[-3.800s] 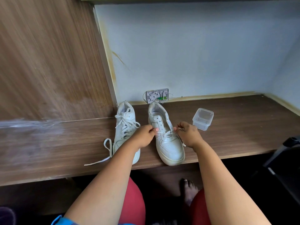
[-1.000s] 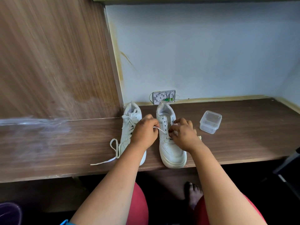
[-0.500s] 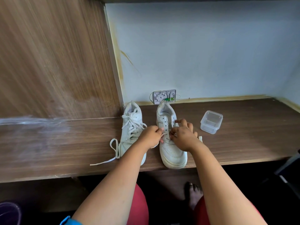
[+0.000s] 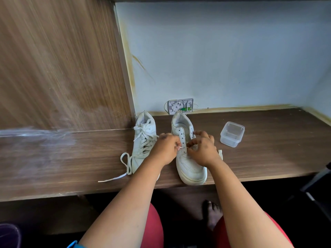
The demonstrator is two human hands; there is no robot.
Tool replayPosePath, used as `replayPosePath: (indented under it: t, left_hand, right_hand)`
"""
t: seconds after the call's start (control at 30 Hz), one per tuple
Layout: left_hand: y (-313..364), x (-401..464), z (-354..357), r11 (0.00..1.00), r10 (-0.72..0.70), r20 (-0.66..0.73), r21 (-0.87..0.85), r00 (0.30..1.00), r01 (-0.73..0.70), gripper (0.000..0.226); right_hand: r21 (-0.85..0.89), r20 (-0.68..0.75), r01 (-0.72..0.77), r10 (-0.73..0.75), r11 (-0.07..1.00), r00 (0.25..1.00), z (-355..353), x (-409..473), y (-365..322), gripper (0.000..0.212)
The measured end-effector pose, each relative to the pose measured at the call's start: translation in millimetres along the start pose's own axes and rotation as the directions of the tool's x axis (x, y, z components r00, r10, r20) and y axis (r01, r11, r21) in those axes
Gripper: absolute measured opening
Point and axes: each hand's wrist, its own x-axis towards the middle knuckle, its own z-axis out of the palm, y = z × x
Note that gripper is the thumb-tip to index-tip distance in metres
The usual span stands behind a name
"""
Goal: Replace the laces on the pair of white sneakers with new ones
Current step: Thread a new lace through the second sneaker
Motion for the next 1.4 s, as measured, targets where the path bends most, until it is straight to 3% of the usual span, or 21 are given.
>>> replayPosePath:
  t: [0.1,0.2,0.3,0.47,0.53,0.63,0.77,0.9,1.0,1.07,1.13,1.27,1.4]
  left_hand:
    - [-1,-1,0,0.997,-0.021,0.041,-0.069,0.999,0.024,0.012]
    - [-2,-1,-2,0.97,-0.096,0.082,-0.215,0.992,0.112,0.017]
    - [-1,-4,-1,0.915,-0.184,0.17,-0.33,0.968,0.232,0.005]
    - [3,-1,4,0.963,-0.139,0.083,-0.223,0.987,0.155,0.006]
    - [3,-1,5,0.937,-0.126,0.111,-0.314,0.986,0.155,0.008]
    - [-1,-2,4,0.896,-0.093,0.105,-0.426,0.99,0.129,0.03]
    - [0,0,-13,0.928,-0.161,0.111,-0.322,0.981,0.188,0.016]
    - [-5,-8,-31,0.915,-0.248,0.289,-0.243,0.925,0.322,0.019]
    - [2,-16,-44,0.869,-0.196,0.245,-0.406,0.95,0.284,0.028]
    - [7,-18,-50,0.855,-0.138,0.219,-0.466,0.966,0.228,0.032]
    - [11,-22,-56,0.842,-0.098,0.208,-0.503,0.973,0.193,0.032]
    - [11,-30,-64,0.739,-0.119,0.185,-0.639,0.975,0.212,0.022]
    - [7,-36,-60,0.874,-0.091,0.071,-0.473,0.993,0.114,0.009]
  right_hand:
    - [0.019,0.065,-0.013,0.011,1.0,0.998,-1,2,7,0.013]
    - [0.15,0.061,-0.071,0.063,0.986,0.996,0,1,7,0.004]
    - [0.201,0.07,-0.109,0.097,0.974,0.993,4,2,7,0.007]
    - [0.248,0.093,-0.163,0.144,0.955,0.985,10,3,7,0.01]
    - [0.284,0.09,-0.162,0.142,0.945,0.986,10,3,9,0.015]
    - [0.262,0.116,-0.16,0.134,0.952,0.984,9,4,9,0.011]
    - [0.154,0.02,-0.126,0.125,0.98,0.992,11,2,4,0.01]
    - [0.368,-0.207,0.006,0.075,0.93,0.975,4,2,1,0.017]
    - [0.192,-0.185,0.283,-0.248,0.94,0.951,-2,-5,-8,0.023]
    - [0.029,-0.127,0.357,-0.351,0.934,0.928,6,-13,-20,0.023]
    - [-0.07,-0.196,0.342,-0.35,0.937,0.916,14,-18,-26,0.014]
    - [0.0,-0.315,0.172,-0.163,0.985,0.935,7,-16,-21,0.018]
    - [0.035,-0.345,0.238,-0.212,0.971,0.914,3,-21,-21,0.021]
